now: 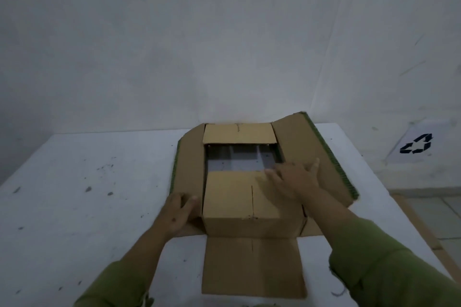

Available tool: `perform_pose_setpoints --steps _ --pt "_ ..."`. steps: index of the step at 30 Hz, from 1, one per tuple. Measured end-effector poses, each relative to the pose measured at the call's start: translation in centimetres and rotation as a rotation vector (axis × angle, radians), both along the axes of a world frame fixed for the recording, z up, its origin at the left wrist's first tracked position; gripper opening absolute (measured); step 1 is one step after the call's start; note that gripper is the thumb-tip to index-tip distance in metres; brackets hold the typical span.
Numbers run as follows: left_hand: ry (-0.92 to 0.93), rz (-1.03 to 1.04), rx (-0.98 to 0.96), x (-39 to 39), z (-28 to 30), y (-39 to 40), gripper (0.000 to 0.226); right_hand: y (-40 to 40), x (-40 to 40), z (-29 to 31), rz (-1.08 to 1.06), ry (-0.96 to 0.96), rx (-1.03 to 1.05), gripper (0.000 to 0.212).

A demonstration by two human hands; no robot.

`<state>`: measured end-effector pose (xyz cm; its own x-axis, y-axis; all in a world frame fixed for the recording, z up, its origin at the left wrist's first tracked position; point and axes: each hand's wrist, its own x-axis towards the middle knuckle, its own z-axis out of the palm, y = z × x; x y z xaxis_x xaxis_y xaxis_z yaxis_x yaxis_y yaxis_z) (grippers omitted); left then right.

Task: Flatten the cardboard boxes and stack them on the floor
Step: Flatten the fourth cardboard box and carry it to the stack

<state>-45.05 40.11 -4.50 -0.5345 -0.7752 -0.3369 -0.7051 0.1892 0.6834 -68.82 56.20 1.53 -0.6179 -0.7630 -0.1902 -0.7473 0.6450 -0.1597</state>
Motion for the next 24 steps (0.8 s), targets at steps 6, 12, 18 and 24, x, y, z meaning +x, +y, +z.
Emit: perform_pose_setpoints --steps 6,12,18,24 --pt "0.054 0.047 0.132 -0.4 -0.4 -1.0 0.095 2.7 -0.9 8.6 0.31 -0.874 -0.133 0.025" --pt "-0.221 -0.256 0.12 -0.3 0.3 0.0 0.164 -1.3 -2.6 6.7 0.379 -0.75 0.028 0.041" --pt "-0.328 -0.276 -0.004 -0.6 -0.8 0.5 0.164 -6.6 -5.5 -1.3 0.382 -0.194 0.157 0.072" --pt "-0.223 -0.168 -0.004 0.1 -1.2 -0.4 0.155 -11.4 -9.7 -0.7 0.225 0.126 -0.199 0.072"
